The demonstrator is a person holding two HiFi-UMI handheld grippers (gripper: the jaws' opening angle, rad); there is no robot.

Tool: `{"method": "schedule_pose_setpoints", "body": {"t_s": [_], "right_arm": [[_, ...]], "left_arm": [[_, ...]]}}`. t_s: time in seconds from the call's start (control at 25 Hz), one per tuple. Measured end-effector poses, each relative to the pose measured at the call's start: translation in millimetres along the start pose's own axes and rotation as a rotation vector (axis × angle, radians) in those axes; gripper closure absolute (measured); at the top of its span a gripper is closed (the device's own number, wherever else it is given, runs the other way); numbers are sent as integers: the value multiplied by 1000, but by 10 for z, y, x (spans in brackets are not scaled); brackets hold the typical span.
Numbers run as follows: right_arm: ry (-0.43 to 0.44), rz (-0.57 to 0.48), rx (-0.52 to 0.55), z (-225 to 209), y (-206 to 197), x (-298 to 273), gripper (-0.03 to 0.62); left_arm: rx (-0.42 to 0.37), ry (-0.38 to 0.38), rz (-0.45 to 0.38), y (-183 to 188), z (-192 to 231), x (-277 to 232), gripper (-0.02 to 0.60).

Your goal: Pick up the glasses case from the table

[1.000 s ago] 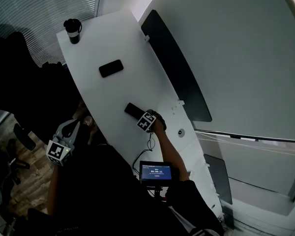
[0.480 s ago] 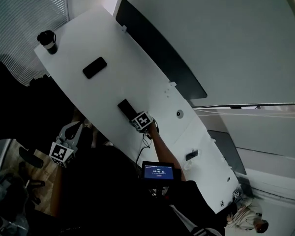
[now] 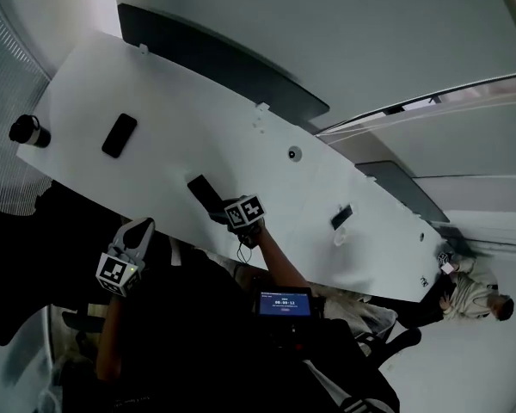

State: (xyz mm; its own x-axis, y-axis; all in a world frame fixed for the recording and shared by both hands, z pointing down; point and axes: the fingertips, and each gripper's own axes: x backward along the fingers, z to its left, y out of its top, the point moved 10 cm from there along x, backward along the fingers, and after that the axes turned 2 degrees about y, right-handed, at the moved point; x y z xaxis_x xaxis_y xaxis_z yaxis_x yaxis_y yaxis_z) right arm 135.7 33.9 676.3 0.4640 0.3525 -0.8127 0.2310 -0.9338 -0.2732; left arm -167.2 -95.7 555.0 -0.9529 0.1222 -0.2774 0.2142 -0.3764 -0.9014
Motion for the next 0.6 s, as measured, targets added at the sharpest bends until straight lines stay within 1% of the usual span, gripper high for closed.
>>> {"method": "schedule_pose_setpoints", "body": {"t_s": [0.12,0.28,0.4,0.6], "right_arm": [[63,-96,-154,-23,-173,71,303],[168,-234,-373,-40,-428,157,305],[250,-343,-520,-57,-597,235,307],[416,-584,-771,-43,-880,369,312]], "left_arm": [[2,-72,22,52,-15,-213,577],[-35,-167,27,83,-44,-415,577],[-34,-210,40,118,-98,-535,577],[-41,-274,76,112,-209,-673,577]]}}
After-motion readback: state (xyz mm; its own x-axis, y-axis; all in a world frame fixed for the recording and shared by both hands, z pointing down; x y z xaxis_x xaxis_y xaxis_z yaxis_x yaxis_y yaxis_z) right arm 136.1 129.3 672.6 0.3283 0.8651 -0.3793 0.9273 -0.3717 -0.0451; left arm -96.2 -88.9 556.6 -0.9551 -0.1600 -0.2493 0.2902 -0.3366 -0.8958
